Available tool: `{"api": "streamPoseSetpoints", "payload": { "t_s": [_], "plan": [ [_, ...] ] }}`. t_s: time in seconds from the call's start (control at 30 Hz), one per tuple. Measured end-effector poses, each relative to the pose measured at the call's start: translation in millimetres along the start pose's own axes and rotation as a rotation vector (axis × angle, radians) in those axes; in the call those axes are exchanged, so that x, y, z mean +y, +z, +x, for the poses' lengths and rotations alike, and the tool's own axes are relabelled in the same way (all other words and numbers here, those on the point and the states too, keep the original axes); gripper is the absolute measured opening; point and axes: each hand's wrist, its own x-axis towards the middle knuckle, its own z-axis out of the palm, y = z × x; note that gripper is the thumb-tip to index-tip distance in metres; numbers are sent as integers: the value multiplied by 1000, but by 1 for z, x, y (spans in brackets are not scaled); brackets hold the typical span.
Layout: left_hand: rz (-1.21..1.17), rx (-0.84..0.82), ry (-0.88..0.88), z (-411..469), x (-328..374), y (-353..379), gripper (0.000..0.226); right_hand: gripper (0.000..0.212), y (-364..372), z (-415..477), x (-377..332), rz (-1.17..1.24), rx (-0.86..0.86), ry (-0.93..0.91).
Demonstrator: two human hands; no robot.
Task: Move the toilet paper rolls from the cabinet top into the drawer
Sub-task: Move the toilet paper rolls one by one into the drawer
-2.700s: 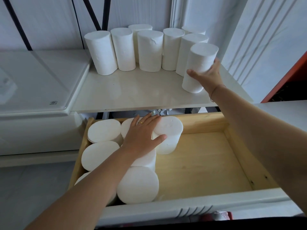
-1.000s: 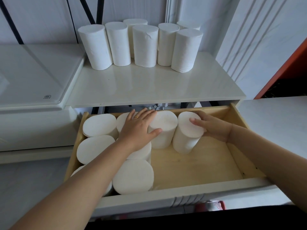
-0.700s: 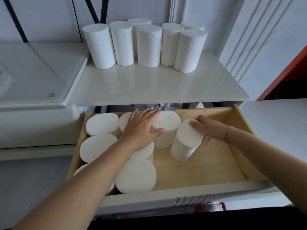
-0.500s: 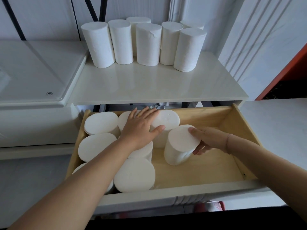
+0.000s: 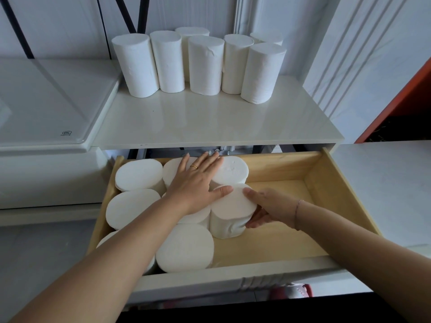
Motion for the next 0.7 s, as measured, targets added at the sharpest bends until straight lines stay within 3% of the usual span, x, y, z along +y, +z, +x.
{"api": "streamPoseSetpoints", "payload": {
  "t_s": [0.13, 0.23, 0.3, 0.43, 0.6, 0.7],
  "plan": [
    [23, -22, 3, 0, 0, 1, 90, 54, -1, -2, -5, -164, -4, -12],
    [16, -35, 14, 0, -1, 0, 87, 40, -12, -8, -27, -733, 133, -145],
    [2, -39, 41, 0, -2, 0, 81, 31, -20, -8, -51, -868, 283, -272],
    [21, -43, 144, 0, -10, -1, 72, 16, -28, 9, -100, -524, 527, -576],
    [29, -16, 216, -2, -15, -5, 72, 65, -36, 67, -154, -295, 551, -682],
    [1, 5, 209, -2, -15, -5, 70, 81, -37, 107, -179, -184, 557, -648]
  ]
}}
